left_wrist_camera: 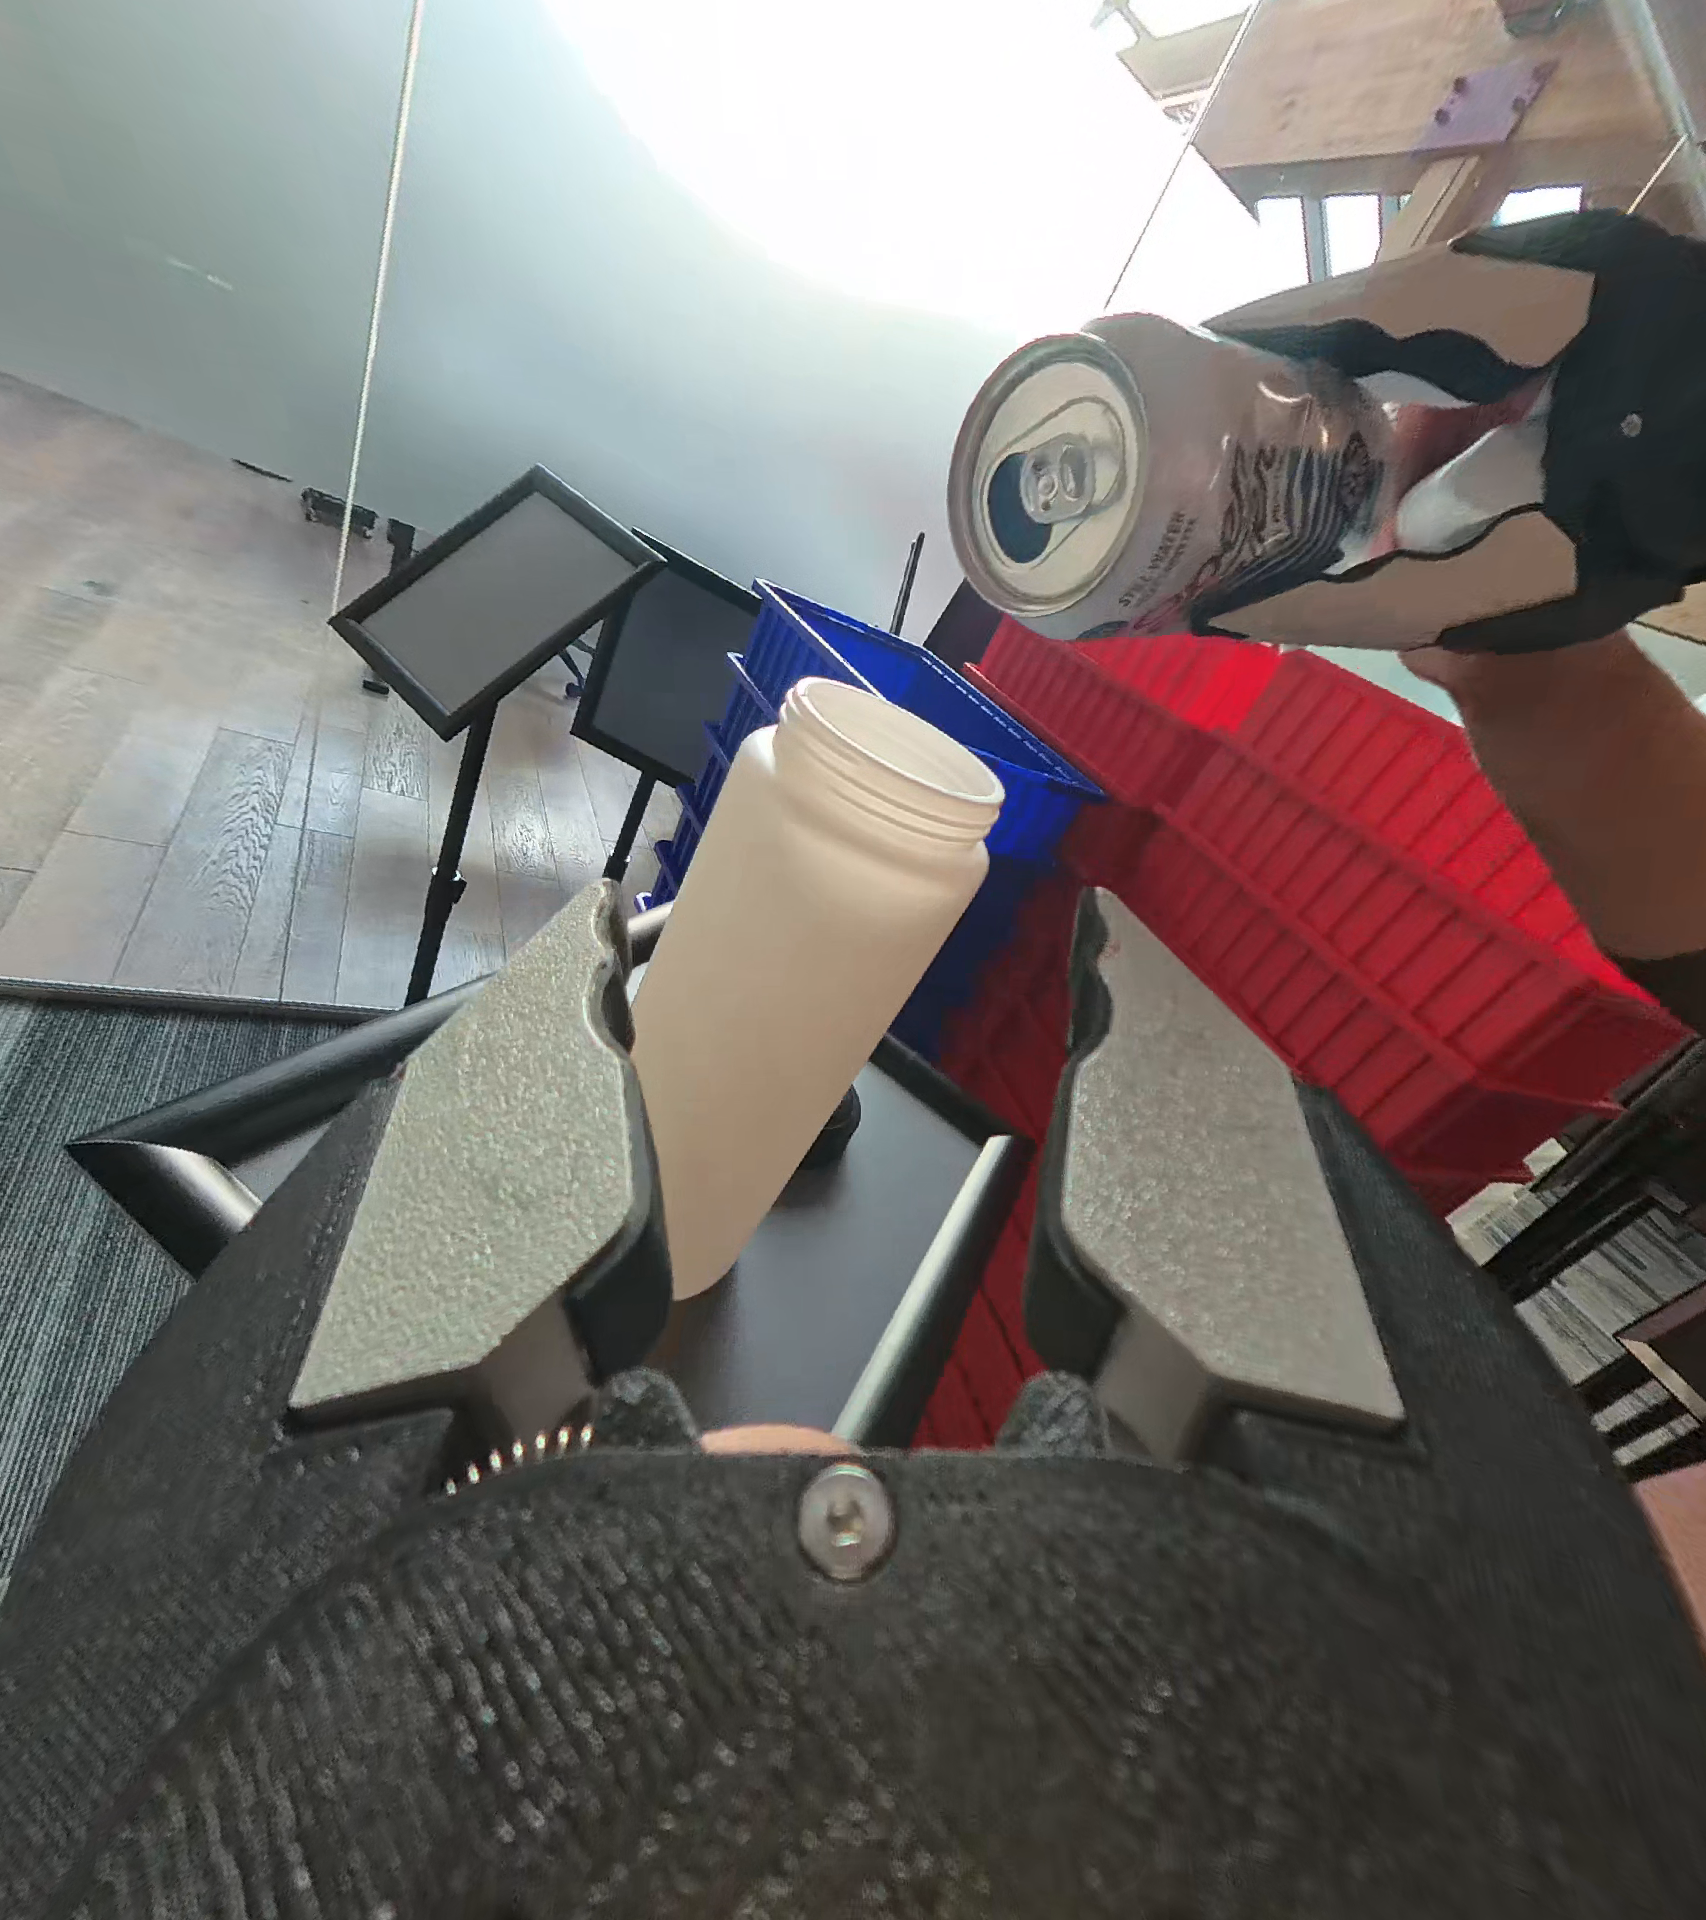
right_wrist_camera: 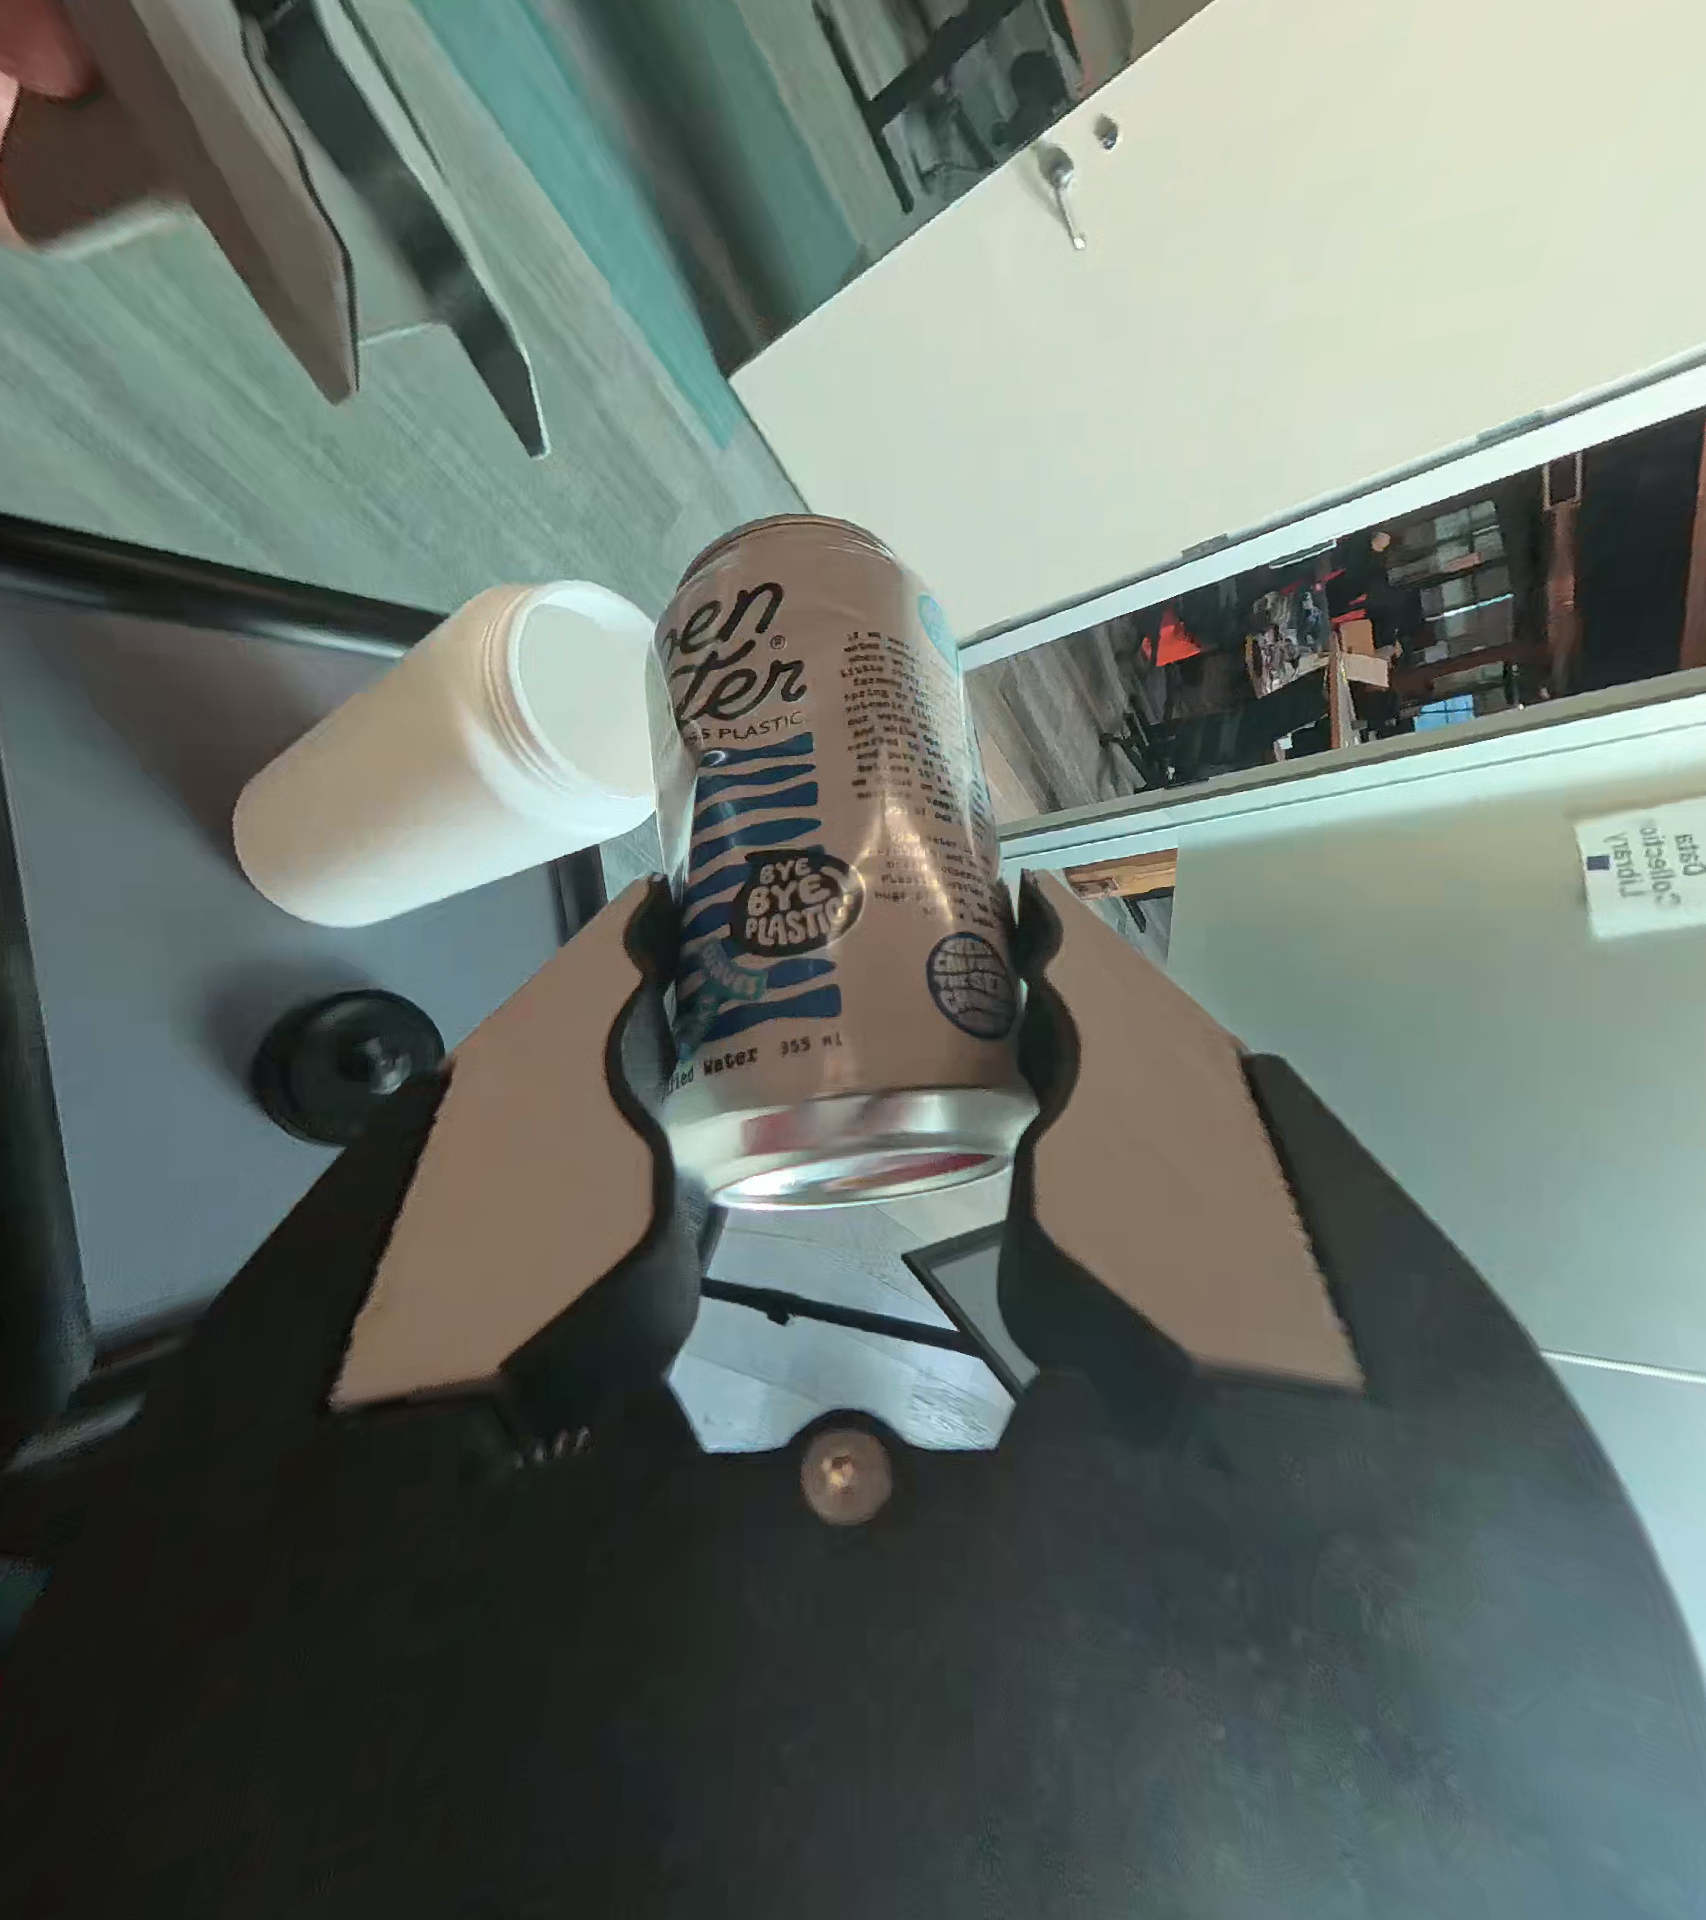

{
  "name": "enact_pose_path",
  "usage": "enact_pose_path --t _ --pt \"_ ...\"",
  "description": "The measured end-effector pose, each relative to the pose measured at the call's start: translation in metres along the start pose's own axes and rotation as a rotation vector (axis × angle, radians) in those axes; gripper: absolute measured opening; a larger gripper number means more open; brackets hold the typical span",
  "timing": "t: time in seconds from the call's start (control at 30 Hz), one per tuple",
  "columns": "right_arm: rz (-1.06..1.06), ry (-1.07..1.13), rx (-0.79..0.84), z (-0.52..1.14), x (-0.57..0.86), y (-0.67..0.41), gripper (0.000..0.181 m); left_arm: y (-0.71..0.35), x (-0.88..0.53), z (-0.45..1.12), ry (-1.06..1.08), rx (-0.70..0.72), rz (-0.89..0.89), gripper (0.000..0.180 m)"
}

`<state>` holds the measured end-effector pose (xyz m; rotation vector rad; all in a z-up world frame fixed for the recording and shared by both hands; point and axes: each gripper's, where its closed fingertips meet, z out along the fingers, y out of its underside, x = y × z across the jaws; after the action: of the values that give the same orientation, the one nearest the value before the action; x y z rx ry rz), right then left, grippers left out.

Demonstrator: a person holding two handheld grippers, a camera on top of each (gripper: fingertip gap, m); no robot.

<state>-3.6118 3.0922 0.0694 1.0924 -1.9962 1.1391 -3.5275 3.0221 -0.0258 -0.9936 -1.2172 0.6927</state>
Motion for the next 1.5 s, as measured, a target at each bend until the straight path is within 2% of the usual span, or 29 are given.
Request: enact_pose_path --t 0.2,0.3,0.4,0.57,0.93,1.13,1.2,1.27,1.4,1.5 --pt "-0.166 -0.145 -0.116 0.011 -0.001 -0.012 0.064 0.024 0.006 0.014 0.119 -0.123 -0.019 0.088" --pt "-0.241 -0.212 -0.163 0.02 -0.006 -0.014 0.064 0.034 0.002 0.017 0.109 -0.187 0.017 0.091" --pt "-0.294 -0.271 -0.21 0.028 -0.013 -0.013 0.064 0.035 -0.002 0.015 0.077 -0.186 0.067 0.094" --pt "-0.317 -0.29 -0.222 0.033 -0.012 -0.015 0.063 0.032 -0.007 0.005 0.089 -0.168 0.018 0.091" --pt "-0.319 -0.261 -0.213 0.033 -0.007 -0.019 0.064 0.026 -0.01 -0.006 0.087 -0.159 0.0 0.089" --pt "-0.273 -0.044 -0.215 -0.014 0.056 -0.05 0.064 0.003 0.002 -0.023 0.137 -0.162 0.037 0.086" --pt "-0.176 0.09 -0.177 -0.052 0.09 -0.07 0.064 -0.012 0.018 -0.026 0.193 -0.151 0.075 0.085" --pt "0.012 0.195 -0.075 -0.092 0.106 -0.086 0.064 -0.027 0.047 -0.026 0.29 -0.128 0.119 0.083" --pt "0.633 0.11 0.404 -0.135 0.035 -0.107 0.064 -0.03 0.13 -0.012 0.54 -0.08 0.195 0.08" --pt "1.044 0.076 0.723 -0.138 -0.05 -0.099 0.064 0.006 0.19 0.006 0.708 -0.184 0.209 0.096"
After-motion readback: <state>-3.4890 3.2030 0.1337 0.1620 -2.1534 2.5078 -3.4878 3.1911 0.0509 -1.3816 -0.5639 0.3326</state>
